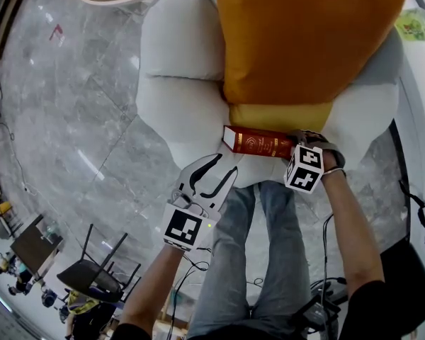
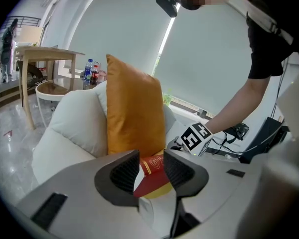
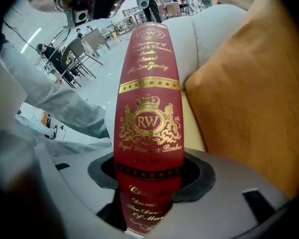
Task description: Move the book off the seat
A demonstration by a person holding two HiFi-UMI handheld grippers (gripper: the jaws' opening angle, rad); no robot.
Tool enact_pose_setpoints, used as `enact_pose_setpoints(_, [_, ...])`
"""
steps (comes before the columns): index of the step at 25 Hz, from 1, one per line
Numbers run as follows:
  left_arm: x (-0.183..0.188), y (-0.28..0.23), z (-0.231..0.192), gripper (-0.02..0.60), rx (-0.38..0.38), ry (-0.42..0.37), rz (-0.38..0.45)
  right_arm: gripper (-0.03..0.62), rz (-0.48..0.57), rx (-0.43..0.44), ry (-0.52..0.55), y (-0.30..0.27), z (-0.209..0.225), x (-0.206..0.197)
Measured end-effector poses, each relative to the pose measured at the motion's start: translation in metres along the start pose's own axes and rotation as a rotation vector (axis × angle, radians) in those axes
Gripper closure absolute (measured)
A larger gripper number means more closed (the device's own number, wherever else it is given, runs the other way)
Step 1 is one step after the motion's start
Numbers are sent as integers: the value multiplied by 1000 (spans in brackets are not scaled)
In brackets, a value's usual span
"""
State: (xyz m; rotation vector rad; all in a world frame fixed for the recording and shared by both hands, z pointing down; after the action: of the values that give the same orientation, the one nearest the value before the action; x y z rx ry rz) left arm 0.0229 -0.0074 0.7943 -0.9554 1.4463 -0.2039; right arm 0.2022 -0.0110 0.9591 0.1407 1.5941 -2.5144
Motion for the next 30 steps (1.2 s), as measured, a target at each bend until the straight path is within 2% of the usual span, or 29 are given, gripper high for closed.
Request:
enact_pose_setpoints(5, [12, 13, -1, 423, 9, 19, -15, 347, -24, -4, -56, 13, -12, -1])
enact_pose_setpoints(9, [34, 26, -4, 423, 10, 7, 2, 349, -10, -5, -76, 47, -23, 2])
enact_pose_setpoints(13, [64, 46, -10, 423, 17, -17, 20, 349, 6, 2, -88, 83, -37, 10])
enact_pose_setpoints(17, [107, 65, -14, 424, 39, -24, 59, 349, -4, -38, -96, 135, -36, 14])
enact_pose_setpoints(21, [136, 93, -6, 450, 52, -38, 56, 349, 95, -43, -157, 188, -57, 27])
enact_pose_setpoints(26, [173, 120, -5, 485, 84, 0, 81, 349, 243, -74, -214, 258, -76, 44])
enact_pose_setpoints(30, [196, 139, -2, 539, 92, -29, 108, 349, 361, -118, -248, 311, -92, 58])
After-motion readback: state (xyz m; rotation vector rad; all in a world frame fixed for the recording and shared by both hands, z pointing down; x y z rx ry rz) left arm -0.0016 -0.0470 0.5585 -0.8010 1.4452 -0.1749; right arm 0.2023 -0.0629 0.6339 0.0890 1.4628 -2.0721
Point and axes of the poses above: the fingertips, and each gripper's own axes: y backward along the fingers, z to its right, x out of its top, the point moved 4 cm from there along y, backward along the fingers, and after that the axes turned 12 degrees about x, right-handed, at the moved point
